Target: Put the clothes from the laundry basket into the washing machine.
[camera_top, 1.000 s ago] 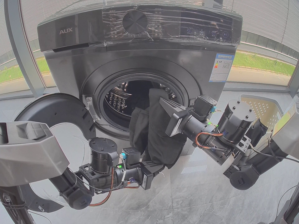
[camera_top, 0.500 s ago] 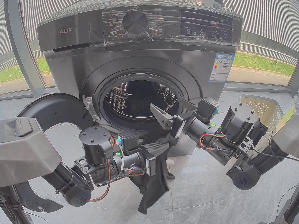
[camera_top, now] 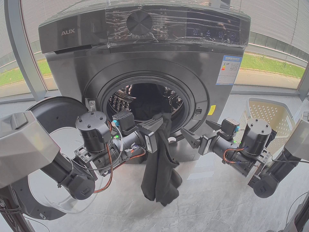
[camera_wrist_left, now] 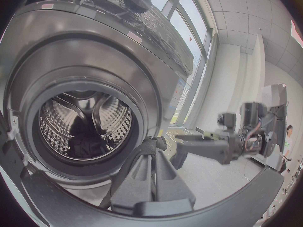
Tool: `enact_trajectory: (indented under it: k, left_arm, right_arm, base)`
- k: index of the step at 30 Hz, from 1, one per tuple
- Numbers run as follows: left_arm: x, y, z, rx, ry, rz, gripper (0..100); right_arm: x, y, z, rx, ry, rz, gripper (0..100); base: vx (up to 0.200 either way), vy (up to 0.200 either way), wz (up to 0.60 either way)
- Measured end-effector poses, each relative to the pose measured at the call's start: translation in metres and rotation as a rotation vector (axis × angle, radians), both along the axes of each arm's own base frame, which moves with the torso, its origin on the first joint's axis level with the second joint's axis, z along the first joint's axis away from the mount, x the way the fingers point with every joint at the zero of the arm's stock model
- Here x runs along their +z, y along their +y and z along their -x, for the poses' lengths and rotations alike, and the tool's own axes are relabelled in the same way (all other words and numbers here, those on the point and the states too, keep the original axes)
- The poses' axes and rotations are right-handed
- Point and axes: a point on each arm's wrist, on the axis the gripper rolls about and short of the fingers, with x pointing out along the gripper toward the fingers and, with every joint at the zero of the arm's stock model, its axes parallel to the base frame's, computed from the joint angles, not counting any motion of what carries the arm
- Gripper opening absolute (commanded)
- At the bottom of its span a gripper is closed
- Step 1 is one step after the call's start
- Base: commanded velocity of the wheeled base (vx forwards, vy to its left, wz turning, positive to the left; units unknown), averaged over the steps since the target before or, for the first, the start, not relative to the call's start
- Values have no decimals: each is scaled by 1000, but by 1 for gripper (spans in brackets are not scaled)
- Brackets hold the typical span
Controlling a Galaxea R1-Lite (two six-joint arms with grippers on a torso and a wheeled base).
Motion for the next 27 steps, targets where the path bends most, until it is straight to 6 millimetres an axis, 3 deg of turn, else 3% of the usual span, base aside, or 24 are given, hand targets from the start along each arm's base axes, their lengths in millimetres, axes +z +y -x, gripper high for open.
enact_trajectory:
  k: [10,27]
  left_arm:
    - [11,4,-1,39,-30,25,0]
    - [17,8,-1,48,-44,35,0]
  right_arm:
    - [-39,-9,12,39,127,108,100]
    - [-83,-2,4,212,196,130,100]
  base:
    - [0,0,0]
    - [0,0,0]
